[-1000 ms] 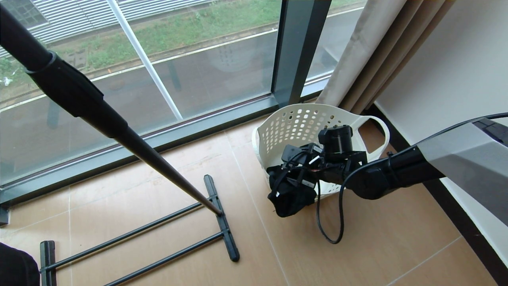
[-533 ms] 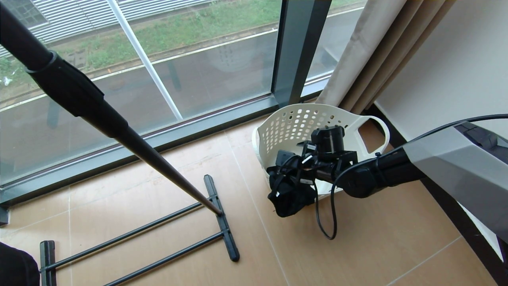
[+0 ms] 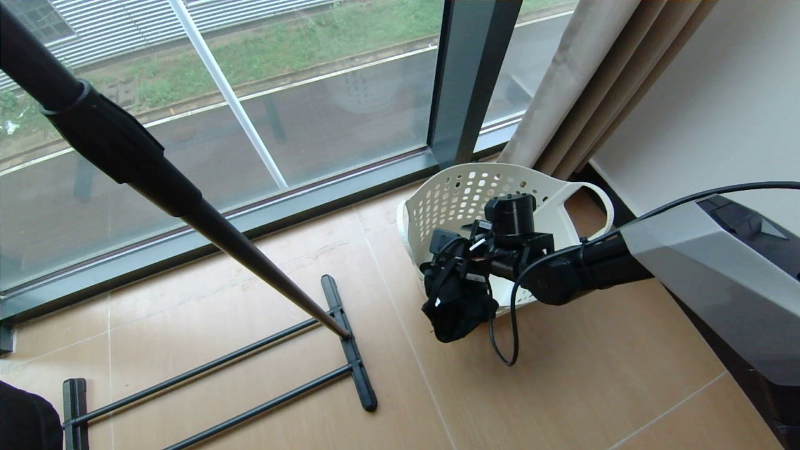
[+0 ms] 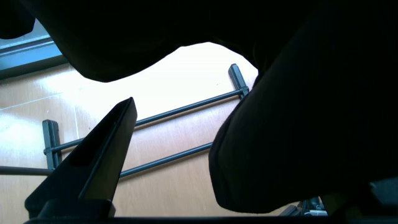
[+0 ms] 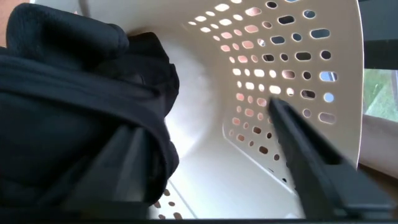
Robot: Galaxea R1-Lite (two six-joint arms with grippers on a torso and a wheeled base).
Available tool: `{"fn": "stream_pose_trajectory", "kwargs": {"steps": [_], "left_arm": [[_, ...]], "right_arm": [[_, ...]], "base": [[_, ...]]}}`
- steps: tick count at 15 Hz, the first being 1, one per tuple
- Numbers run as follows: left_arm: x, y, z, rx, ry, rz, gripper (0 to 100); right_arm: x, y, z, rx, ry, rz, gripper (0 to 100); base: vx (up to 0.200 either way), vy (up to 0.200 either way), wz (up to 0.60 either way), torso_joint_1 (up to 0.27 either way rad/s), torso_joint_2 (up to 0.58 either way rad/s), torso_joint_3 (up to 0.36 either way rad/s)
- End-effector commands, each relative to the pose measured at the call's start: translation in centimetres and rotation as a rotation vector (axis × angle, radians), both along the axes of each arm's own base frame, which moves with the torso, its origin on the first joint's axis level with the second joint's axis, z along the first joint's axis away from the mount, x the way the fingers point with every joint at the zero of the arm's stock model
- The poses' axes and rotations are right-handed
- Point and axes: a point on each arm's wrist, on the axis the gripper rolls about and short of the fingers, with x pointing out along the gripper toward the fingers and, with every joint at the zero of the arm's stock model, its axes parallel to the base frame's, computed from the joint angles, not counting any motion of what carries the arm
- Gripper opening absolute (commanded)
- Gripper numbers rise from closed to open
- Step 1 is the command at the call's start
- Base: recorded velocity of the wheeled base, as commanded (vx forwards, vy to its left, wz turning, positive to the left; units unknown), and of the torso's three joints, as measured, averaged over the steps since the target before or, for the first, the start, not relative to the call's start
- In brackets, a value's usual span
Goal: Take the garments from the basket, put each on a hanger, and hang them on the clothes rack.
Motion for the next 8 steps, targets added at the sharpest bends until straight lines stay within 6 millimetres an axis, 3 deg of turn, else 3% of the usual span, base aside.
{"fn": "stream_pose_trajectory", "kwargs": {"steps": [1, 3, 6, 7, 8], "left_arm": [[0.0, 0.0, 0.0, 0.0, 0.002, 0.0, 100], [0.0, 0.0, 0.0, 0.0, 0.002, 0.0, 100], [0.0, 0.0, 0.0, 0.0, 0.002, 0.0, 100], [0.0, 0.0, 0.0, 0.0, 0.002, 0.0, 100], [0.0, 0.0, 0.0, 0.0, 0.002, 0.0, 100]], "right_arm": [[-0.6, -0.4, 0.6, 0.004, -0.002, -0.002, 0], [-2.0, -1.0, 2.0, 0.024, 0.003, -0.01, 0], [-7.9, -2.6, 6.6, 0.134, 0.006, -0.025, 0], [-8.8, -2.9, 7.0, 0.145, 0.007, -0.023, 0], [-11.7, -4.0, 8.8, 0.174, -0.007, -0.017, 0]], "base": [[0.0, 0.0, 0.0, 0.0, 0.0, 0.0], [0.0, 0.0, 0.0, 0.0, 0.0, 0.0], [0.0, 0.0, 0.0, 0.0, 0.0, 0.0], [0.0, 0.0, 0.0, 0.0, 0.0, 0.0], [0.0, 0.0, 0.0, 0.0, 0.0, 0.0]]}}
